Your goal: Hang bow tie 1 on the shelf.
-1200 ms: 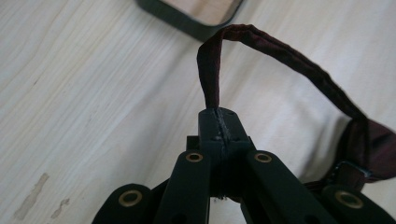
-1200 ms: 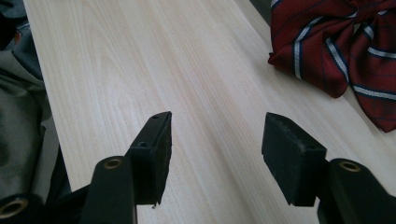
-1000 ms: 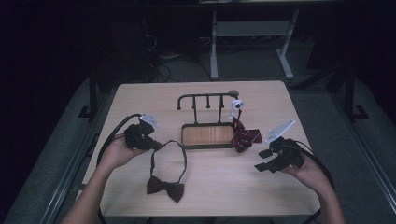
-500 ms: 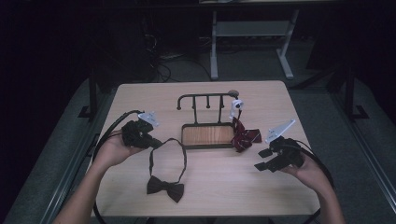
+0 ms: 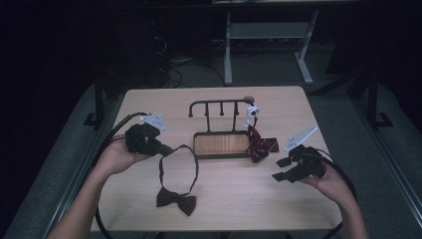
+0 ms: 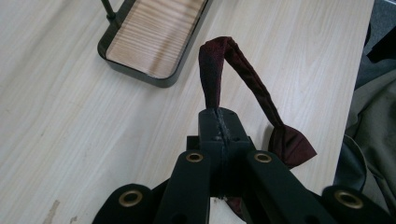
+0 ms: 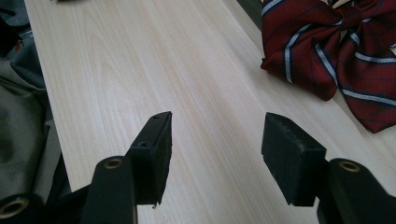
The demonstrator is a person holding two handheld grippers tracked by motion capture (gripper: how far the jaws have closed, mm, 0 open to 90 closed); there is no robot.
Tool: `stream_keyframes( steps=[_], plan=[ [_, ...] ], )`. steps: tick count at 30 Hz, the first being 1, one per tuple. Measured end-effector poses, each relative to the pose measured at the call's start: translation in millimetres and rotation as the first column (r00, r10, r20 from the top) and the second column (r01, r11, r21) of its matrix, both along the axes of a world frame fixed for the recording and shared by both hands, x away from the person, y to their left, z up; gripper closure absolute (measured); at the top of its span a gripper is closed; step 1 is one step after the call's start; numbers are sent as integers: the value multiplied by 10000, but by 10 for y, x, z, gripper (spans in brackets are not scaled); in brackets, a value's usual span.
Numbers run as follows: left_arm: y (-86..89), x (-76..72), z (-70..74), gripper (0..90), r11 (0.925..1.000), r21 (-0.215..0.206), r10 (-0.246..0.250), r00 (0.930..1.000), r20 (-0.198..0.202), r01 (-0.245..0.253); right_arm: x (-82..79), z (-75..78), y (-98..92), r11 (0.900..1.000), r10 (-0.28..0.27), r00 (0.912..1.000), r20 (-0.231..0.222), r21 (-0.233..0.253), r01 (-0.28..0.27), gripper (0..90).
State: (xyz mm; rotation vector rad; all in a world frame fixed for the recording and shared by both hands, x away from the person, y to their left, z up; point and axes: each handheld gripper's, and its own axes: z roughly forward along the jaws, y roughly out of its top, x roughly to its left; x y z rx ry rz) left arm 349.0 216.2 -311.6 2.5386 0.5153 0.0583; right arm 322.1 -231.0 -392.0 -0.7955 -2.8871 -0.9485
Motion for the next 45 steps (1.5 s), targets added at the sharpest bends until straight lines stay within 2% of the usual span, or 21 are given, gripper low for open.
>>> stream_keyframes(
  steps=[6, 12, 18, 26, 31, 35, 38, 45],
  plan=[
    [-19, -6, 90, 900, 9999, 42, -107, 9999, 74, 106, 0, 1, -3, 10000, 4, 10000, -22, 36, -4, 429],
    [-28, -3, 149, 900, 9997, 130, -207, 9998, -44, 208, -5, 9, -9, 10000, -51, 10000, 28, 12, 51, 426],
    [-30, -6, 233, 900, 9993, 160, -331, 9994, 84, 329, -8, 7, -15, 10000, -43, 10000, 29, 16, 43, 426],
    [-48, 12, 265, 900, 9990, 218, -391, 9992, 105, 389, -6, 0, -23, 10000, -48, 10000, 12, 42, 48, 429],
    [-65, 17, 286, 900, 9980, 325, -549, 9985, -43, 550, 5, -4, -27, 10000, -54, 10000, -56, 54, 54, 429],
    [-60, 6, 327, 900, 9975, 349, -619, 9980, -87, 621, 19, -16, -12, 9999, 130, 9999, -22, 43, -130, 429],
    [-56, 8, 353, 900, 9982, 220, -553, 9985, -53, 554, 19, -24, -8, 9999, 116, 9999, -69, 27, -116, 429],
    [-49, 11, 449, 900, 9980, 251, -585, 9982, 115, 582, 1, -12, -14, 9999, 89, 9999, -50, 50, -89, 429]
  ],
)
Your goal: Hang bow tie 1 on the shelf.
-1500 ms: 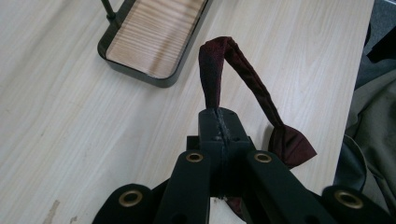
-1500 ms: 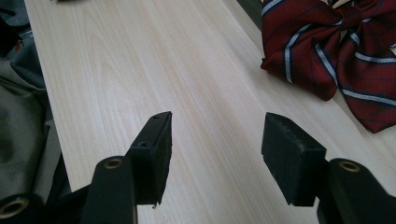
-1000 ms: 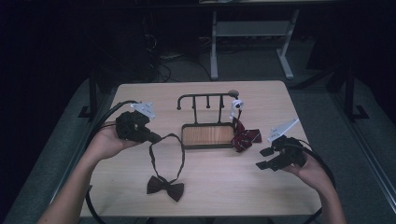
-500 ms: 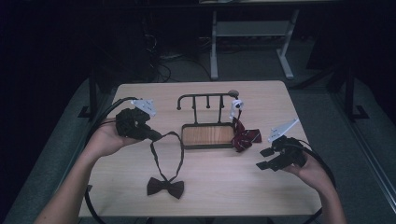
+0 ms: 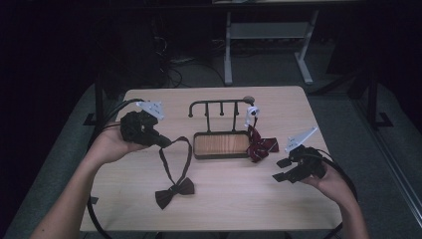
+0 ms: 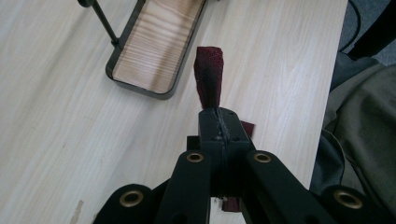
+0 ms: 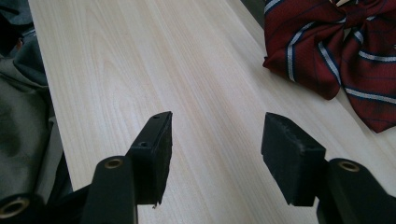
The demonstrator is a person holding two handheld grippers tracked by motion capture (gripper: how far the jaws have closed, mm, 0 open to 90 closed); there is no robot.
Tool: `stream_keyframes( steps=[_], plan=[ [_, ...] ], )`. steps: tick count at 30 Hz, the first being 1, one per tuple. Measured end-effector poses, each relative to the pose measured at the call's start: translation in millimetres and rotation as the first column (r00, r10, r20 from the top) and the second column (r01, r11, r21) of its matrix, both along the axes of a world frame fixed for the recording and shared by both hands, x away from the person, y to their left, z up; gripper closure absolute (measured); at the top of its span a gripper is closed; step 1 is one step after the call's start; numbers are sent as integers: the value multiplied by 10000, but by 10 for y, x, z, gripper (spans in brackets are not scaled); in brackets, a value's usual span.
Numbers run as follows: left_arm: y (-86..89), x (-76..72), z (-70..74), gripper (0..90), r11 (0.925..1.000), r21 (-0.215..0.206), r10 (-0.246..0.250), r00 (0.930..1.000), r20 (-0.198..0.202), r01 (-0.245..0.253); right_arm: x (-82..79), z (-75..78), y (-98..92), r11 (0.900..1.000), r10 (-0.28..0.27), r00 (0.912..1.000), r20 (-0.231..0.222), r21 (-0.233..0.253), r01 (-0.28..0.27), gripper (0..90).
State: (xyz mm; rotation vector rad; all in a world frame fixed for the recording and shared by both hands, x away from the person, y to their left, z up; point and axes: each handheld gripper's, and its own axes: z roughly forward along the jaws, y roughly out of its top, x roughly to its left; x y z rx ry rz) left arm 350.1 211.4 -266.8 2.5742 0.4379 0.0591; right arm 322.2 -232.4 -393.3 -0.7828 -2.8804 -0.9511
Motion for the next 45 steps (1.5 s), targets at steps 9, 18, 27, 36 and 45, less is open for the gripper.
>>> stream_keyframes(
  steps=[9, 18, 27, 36, 45],
  plan=[
    [20, 38, 108, 900, 10000, -48, 67, 9999, 142, -66, 1, -4, 12, 10000, 41, 10000, -9, -26, -41, 429],
    [0, 109, 196, 900, 9999, 64, 77, 9998, 200, -78, 3, -2, 1, 10000, -2, 10000, 6, -27, 2, 431],
    [9, 166, 218, 900, 9997, -13, 258, 9996, 105, -258, -9, 5, -14, 10000, 30, 10000, 67, -11, -30, 432],
    [16, 215, 220, 900, 9996, -11, 281, 9996, 95, -281, -12, 5, -19, 9999, 115, 9999, 95, -13, -115, 433],
    [-30, 272, 282, 900, 9995, 23, 311, 9993, 203, -312, -19, -3, -32, 9999, 100, 9999, 33, 67, -100, 432]
  ],
)
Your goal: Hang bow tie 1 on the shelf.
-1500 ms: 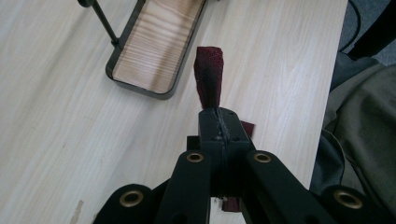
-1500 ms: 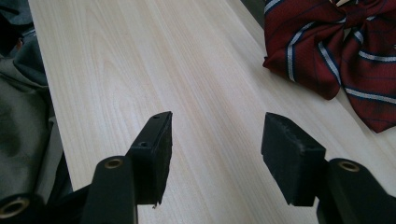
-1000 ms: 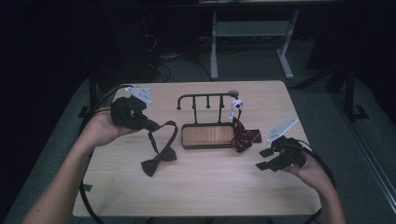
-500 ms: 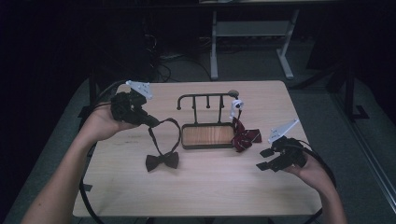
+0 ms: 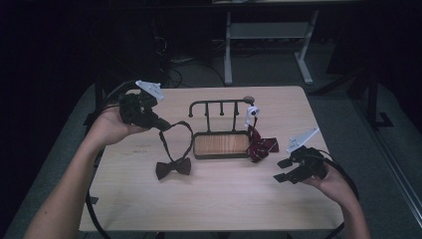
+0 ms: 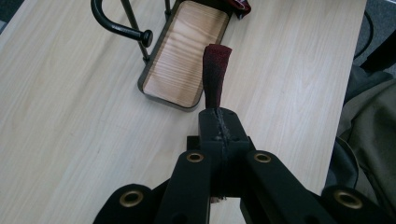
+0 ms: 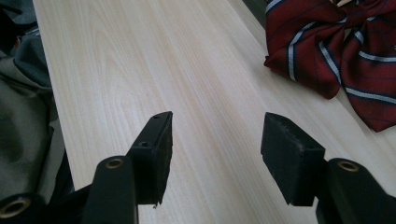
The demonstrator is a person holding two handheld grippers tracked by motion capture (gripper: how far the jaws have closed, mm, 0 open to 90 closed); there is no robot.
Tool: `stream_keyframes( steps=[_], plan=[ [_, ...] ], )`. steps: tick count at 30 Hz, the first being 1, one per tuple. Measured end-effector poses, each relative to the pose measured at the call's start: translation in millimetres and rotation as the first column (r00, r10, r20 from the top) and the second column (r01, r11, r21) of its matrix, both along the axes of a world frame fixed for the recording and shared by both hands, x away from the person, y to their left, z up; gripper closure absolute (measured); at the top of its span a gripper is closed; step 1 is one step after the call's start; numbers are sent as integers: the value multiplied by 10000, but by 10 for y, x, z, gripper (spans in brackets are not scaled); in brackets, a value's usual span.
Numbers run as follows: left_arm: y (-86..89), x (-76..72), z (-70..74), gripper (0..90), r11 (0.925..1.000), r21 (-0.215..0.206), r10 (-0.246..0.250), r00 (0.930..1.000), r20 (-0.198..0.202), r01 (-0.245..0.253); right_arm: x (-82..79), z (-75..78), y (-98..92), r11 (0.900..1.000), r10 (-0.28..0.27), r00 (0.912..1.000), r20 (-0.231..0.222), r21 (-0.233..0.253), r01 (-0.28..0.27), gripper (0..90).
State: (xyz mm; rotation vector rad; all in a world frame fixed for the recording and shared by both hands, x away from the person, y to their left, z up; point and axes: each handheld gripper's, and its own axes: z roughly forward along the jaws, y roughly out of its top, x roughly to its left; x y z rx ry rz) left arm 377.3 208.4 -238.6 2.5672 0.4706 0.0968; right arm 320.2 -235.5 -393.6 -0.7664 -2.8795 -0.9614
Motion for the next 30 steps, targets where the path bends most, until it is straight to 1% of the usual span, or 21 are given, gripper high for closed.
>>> stream_keyframes(
  steps=[3, 6, 10, 12, 13, 15, 16, 17, 24, 29, 30],
  plan=[
    [-25, 17, 4, 900, 10000, 1, 32, 10000, -22, -32, -8, -14, -6, 10000, 13, 10000, 4, -31, -13, 432],
    [-46, 41, 0, 900, 9999, 89, 81, 10000, -30, -81, -13, -12, -12, 10000, -11, 10000, 22, -31, 11, 433],
    [-62, 88, 8, 900, 9999, 72, 91, 10000, -34, -90, -19, 1, -28, 10000, -65, 10000, 42, 1, 65, 432],
    [-69, 117, 12, 900, 9999, 70, 120, 9999, -38, -120, -32, 11, -34, 9999, -133, 9999, 3, 7, 133, 432],
    [-76, 150, 15, 900, 9998, 87, 183, 9998, -62, -183, -30, 10, -39, 9999, -111, 9999, 62, -26, 111, 432],
    [-81, 166, 15, 900, 9998, 60, 205, 9998, -68, -205, -38, 12, -44, 9999, -107, 9999, 91, -18, 108, 432],
    [-87, 203, 26, 900, 9997, 80, 232, 9997, -71, -231, -48, 16, -46, 9999, -136, 9999, 96, -35, 137, 432],
    [-87, 203, 26, 900, 9997, 80, 232, 9997, -71, -231, -48, 16, -46, 9999, -136, 9999, 96, -35, 137, 432],
    [-132, 327, 66, 900, 9990, 164, 408, 9992, -55, -407, -31, 21, -23, 10000, -39, 9999, 108, 9, 39, 432],
    [-149, 382, 60, 900, 9982, 228, 556, 9984, -106, -553, -36, 20, -29, 10000, -26, 9999, 103, 10, 26, 432],
    [-158, 413, 47, 900, 9980, 225, 595, 9981, -178, -591, -37, 21, -33, 10000, -11, 9999, 116, 10, 11, 432]
  ],
)
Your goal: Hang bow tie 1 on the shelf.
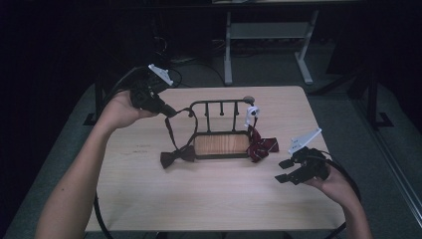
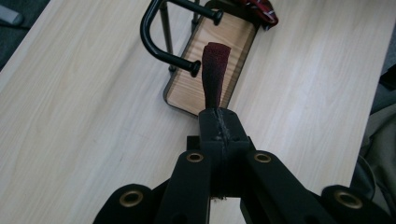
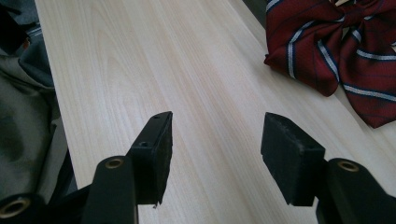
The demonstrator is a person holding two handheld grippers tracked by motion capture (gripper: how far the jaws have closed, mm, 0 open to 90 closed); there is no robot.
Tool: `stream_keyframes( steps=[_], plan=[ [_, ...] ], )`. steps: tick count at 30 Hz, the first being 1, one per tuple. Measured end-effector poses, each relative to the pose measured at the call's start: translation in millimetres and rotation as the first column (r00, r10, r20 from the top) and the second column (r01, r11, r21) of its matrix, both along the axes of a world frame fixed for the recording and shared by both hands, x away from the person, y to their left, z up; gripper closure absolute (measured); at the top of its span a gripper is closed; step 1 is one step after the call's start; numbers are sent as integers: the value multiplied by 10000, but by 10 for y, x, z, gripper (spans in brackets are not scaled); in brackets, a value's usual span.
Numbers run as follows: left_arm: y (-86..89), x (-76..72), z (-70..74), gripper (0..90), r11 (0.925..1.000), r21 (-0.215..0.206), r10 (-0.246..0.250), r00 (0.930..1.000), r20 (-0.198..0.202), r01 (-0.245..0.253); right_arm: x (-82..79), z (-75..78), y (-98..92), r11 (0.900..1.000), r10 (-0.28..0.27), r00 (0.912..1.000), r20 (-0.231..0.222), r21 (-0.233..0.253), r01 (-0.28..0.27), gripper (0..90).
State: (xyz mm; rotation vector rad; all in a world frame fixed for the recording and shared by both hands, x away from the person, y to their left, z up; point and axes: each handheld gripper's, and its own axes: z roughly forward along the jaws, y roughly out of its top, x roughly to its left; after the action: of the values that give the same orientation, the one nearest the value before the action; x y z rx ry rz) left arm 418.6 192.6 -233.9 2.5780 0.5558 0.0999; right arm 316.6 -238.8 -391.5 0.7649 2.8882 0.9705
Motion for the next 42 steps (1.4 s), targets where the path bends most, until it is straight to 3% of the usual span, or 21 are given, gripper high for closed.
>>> stream_keyframes(
  steps=[10, 18, 23, 32, 42],
  plan=[
    [11, 222, -53, 900, 9989, 214, 416, 9985, -358, -408, 1, 13, 17, 10000, 41, 10000, 1, -9, -41, 432],
    [-33, 316, -58, 900, 9972, 344, 671, 9969, -422, -657, 9, 17, 17, 10000, 78, 10000, 56, 13, -78, 433],
    [-60, 369, -115, 900, 9937, 715, 896, 9952, -397, -866, -2, 30, 16, 10000, 26, 10000, 15, 46, -26, 433],
    [-72, 422, -166, 896, 9875, 1084, 1186, 9923, -364, -1140, 4, 31, 7, 10000, 43, 10000, 45, 47, -44, 433],
    [-80, 375, -146, 806, 9873, 1183, 1089, 9938, -217, -1056, -5, 48, -10, 10000, -46, 9999, 132, -16, 46, 433]
  ],
)
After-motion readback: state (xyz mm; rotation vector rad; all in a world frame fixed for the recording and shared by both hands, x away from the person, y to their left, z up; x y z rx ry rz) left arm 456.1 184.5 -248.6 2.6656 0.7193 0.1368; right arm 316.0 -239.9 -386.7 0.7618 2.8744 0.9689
